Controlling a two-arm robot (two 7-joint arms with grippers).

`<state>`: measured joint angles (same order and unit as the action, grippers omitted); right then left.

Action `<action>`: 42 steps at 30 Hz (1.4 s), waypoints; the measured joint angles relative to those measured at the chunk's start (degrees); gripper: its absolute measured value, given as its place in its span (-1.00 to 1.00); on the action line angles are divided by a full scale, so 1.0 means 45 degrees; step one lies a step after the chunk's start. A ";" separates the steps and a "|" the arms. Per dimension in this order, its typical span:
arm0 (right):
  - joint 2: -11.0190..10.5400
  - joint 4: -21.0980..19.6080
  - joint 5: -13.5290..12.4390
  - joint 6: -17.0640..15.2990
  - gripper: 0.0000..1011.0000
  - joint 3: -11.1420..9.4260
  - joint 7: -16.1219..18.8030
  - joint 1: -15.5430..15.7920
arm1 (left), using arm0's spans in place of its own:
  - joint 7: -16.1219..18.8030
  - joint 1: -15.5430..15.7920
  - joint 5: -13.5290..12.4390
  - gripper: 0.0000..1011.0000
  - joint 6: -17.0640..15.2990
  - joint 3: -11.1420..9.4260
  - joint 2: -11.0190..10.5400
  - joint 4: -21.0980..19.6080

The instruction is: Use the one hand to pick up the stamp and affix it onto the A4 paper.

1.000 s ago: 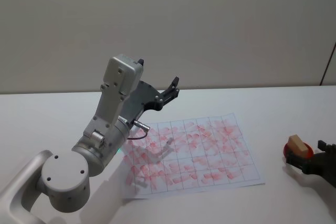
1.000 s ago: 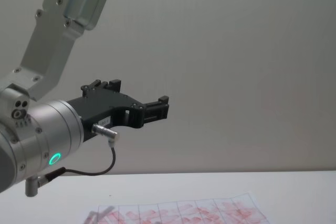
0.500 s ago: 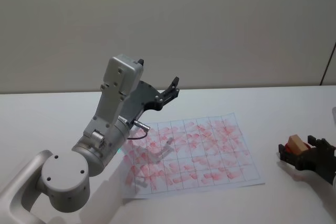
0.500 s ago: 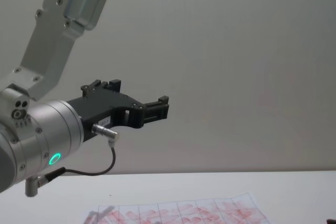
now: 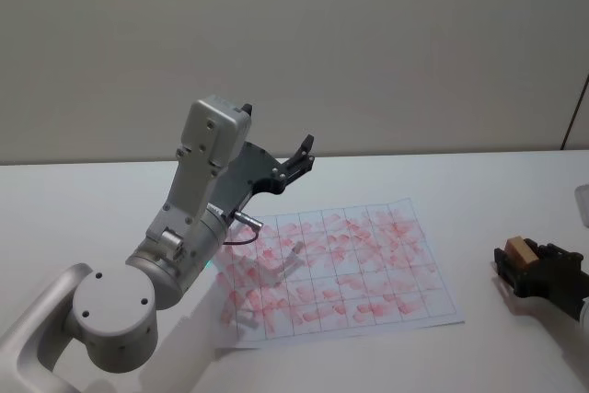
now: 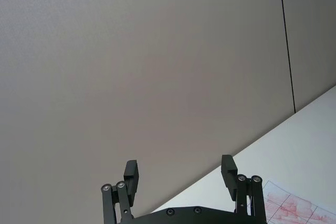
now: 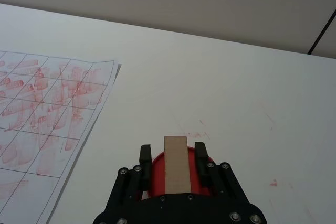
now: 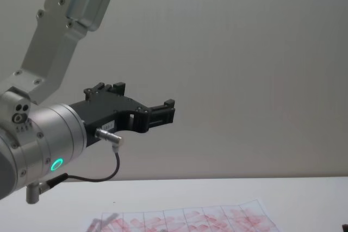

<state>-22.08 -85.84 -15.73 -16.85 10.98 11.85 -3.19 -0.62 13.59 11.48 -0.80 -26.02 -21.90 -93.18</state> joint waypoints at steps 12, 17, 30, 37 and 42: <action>0.0016 0.0064 0.0078 0.0015 -0.57 0.0017 0.0074 -0.0067 | 0.0000 0.0000 0.0000 0.98 0.0000 0.0000 0.0000 0.0000; 0.0035 0.0065 0.0084 0.0080 -0.57 0.0018 0.0075 -0.0116 | 0.0000 0.0000 0.0000 0.98 0.0000 0.0000 0.0000 0.0000; 0.0265 0.0001 0.0307 0.0858 -0.57 0.0102 0.0712 -0.0731 | 0.0000 0.0000 0.0000 0.98 0.0000 0.0000 0.0000 0.0000; 0.0588 0.0302 0.0529 0.1329 -0.56 0.0286 0.1689 -0.1463 | 0.0000 0.0000 -0.0001 0.98 0.0000 0.0000 0.0000 0.0000; 0.0836 0.0669 0.0638 0.1524 -0.56 0.0438 0.2359 -0.1983 | 0.0000 0.0000 -0.0001 0.98 0.0000 0.0000 0.0000 0.0000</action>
<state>-18.31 -82.83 -12.86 -10.00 12.96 22.46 -12.12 -0.62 13.59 11.48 -0.80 -26.02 -21.89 -93.17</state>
